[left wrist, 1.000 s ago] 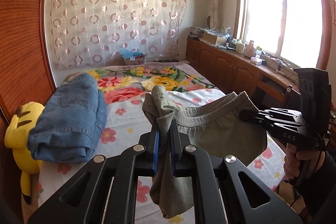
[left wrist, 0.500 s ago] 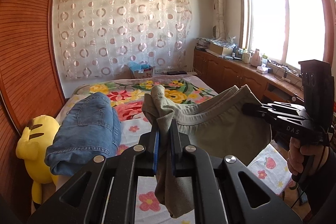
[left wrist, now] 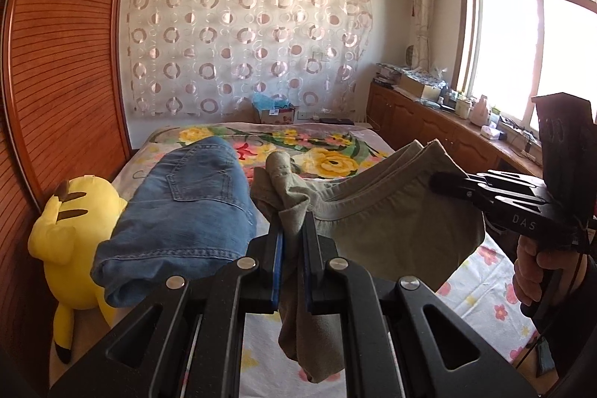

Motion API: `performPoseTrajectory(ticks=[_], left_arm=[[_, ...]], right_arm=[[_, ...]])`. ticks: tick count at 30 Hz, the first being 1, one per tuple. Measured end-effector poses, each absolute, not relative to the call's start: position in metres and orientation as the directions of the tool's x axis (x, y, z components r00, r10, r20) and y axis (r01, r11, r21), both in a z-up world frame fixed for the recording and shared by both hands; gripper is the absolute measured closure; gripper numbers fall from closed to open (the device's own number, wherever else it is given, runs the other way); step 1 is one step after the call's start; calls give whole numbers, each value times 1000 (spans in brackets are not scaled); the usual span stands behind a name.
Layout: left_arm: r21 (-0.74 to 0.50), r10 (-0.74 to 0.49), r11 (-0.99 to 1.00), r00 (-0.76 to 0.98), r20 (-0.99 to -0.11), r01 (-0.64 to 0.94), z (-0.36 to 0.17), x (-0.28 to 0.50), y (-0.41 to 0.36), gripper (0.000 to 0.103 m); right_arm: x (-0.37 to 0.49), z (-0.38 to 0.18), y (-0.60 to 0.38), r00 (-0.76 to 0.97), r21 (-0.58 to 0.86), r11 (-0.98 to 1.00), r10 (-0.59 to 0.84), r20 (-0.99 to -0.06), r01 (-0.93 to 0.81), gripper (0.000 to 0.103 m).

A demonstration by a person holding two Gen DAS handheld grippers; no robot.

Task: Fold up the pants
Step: 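Carry the lifted grey-green pants with both grippers toward the blue jeans stack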

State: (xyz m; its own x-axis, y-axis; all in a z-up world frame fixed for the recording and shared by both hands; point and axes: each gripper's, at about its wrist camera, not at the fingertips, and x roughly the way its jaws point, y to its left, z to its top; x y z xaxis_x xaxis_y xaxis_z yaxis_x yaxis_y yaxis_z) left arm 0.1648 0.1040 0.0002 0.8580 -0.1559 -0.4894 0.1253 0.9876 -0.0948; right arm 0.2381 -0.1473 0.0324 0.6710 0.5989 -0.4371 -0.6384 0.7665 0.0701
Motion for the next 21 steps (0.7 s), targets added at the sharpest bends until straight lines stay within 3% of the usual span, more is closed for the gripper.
performPoseTrajectory(ticks=[14, 21], left_arm=[[-110, 3, 993, 917, -399, -51, 27, 192, 169, 93], [-109, 58, 988, 909, -414, -113, 15, 207, 188, 93]], right_arm=[[337, 51, -86, 628, -24, 670, 682, -374, -742, 95], [387, 30, -60, 610, -51, 643, 695, -381, -765, 95]])
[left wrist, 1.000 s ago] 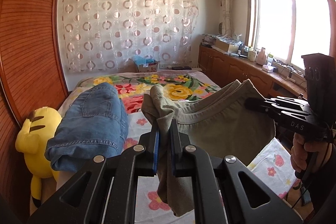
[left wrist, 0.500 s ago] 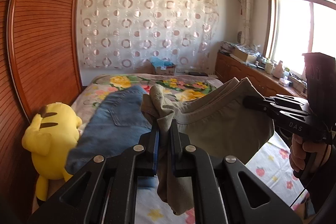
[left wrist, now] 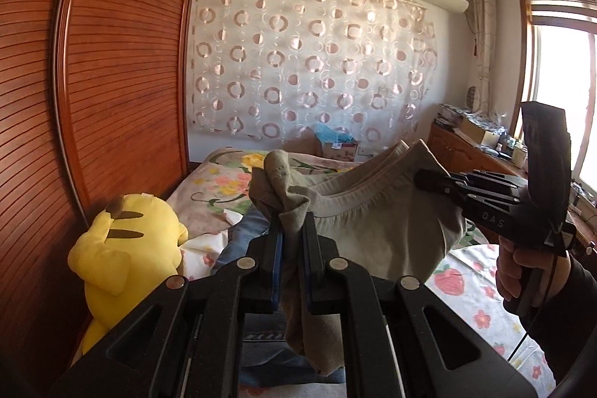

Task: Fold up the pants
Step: 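Carry the lifted grey-green pants with both grippers toward the blue jeans stack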

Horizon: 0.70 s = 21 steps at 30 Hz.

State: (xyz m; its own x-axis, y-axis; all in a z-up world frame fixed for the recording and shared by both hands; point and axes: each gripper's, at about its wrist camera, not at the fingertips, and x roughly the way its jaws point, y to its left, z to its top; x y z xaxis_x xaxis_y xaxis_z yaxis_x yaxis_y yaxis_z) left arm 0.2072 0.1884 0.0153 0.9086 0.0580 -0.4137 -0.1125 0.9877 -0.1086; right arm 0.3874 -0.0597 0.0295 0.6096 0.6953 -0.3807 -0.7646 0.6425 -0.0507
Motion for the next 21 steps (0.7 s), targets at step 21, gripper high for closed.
performPoseTrajectory(ticks=[21], left_arm=[[-139, 145, 961, 862, -486, -240, -27, 211, 219, 93]], right_arm=[[494, 3, 41, 477, -40, 526, 733, -486, -849, 94]])
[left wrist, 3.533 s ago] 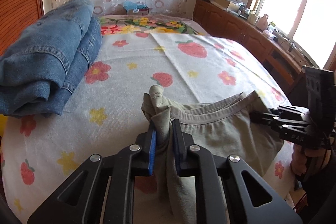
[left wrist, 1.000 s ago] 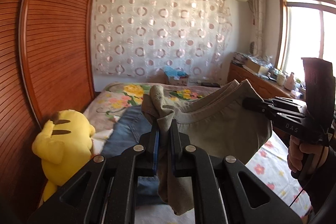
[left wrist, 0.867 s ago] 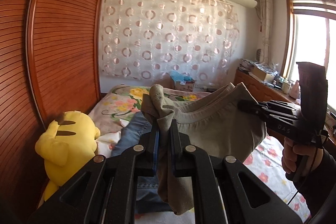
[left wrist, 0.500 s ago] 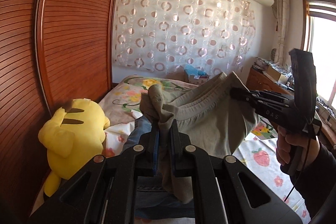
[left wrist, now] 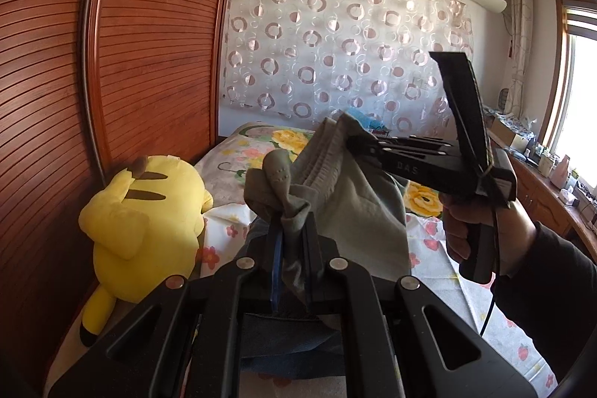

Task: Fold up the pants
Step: 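Carry the lifted grey-green pants with both grippers toward the blue jeans stack, then lower the pants onto the jeans stack and open both grippers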

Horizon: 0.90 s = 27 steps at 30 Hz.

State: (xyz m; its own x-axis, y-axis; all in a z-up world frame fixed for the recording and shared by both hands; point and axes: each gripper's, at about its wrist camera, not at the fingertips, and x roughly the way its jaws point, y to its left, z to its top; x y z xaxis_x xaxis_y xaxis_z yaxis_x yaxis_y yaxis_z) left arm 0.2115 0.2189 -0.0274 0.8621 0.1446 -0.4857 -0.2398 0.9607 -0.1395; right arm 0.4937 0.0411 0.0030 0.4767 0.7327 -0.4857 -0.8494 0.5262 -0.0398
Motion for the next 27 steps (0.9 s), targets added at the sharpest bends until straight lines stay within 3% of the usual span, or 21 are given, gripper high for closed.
performPoseTrajectory(ticks=[2, 7, 9, 11, 13, 19, 27], left_arm=[[-132, 157, 958, 850, -502, -255, -32, 213, 221, 93], [-153, 138, 957, 848, -511, -248, -31, 210, 223, 92], [-146, 142, 958, 849, -509, -247, -29, 209, 223, 87], [-129, 142, 963, 853, -501, -236, -26, 208, 220, 78], [-126, 127, 968, 858, -498, -217, -23, 209, 217, 55], [-87, 105, 981, 849, -518, -175, -26, 226, 206, 54], [-93, 73, 981, 772, -631, -168, -71, 240, 203, 54]], right_arm=[[500, 0, 47, 475, -38, 531, 722, -503, -847, 94], [505, 4, 40, 479, -17, 544, 724, -496, -839, 75], [505, 8, 33, 495, -9, 559, 727, -476, -829, 70], [503, 11, 23, 517, -4, 580, 723, -459, -815, 69], [500, 12, 10, 502, 28, 575, 737, -453, -818, 69], [495, -5, 2, 428, 64, 520, 762, -486, -852, 69], [522, -22, 13, 433, 52, 548, 712, -553, -835, 69]])
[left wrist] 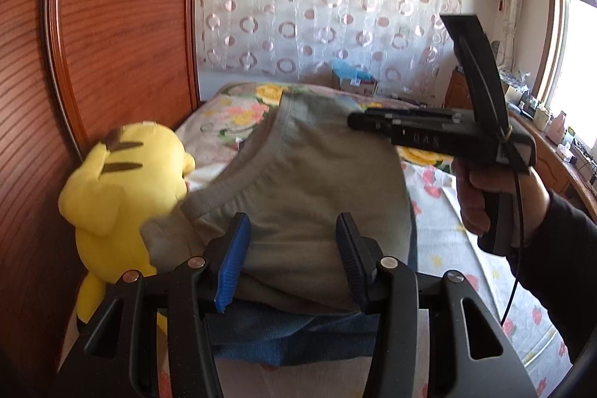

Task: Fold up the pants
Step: 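Lower the pants onto the jeans stack and open both grippers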

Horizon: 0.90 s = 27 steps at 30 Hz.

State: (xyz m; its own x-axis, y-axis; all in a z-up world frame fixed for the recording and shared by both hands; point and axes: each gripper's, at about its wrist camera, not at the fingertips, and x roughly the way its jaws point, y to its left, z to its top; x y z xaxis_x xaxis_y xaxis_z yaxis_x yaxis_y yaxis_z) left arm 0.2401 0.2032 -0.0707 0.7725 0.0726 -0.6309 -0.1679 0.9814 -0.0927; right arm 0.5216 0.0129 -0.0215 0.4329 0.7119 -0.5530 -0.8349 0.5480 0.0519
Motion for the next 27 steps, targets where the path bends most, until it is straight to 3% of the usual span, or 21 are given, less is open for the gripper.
performPoseTrajectory(ticks=[21, 24, 26, 27], left_arm=[[-64, 96, 983, 775, -624, -173, -66, 235, 195, 53], [-51, 111, 982, 781, -615, -179, -62, 232, 195, 48], [-51, 114, 982, 782, -613, -183, -60, 229, 196, 38], [-51, 116, 981, 784, -610, -185, -59, 228, 196, 27]], right_arm=[[472, -13, -4, 498, 23, 599, 686, -531, -801, 69], [457, -11, -11, 500, 30, 601, 690, -524, -799, 69], [449, -10, -16, 494, 40, 600, 693, -525, -799, 69], [446, -10, -18, 496, 38, 602, 691, -526, -798, 69]])
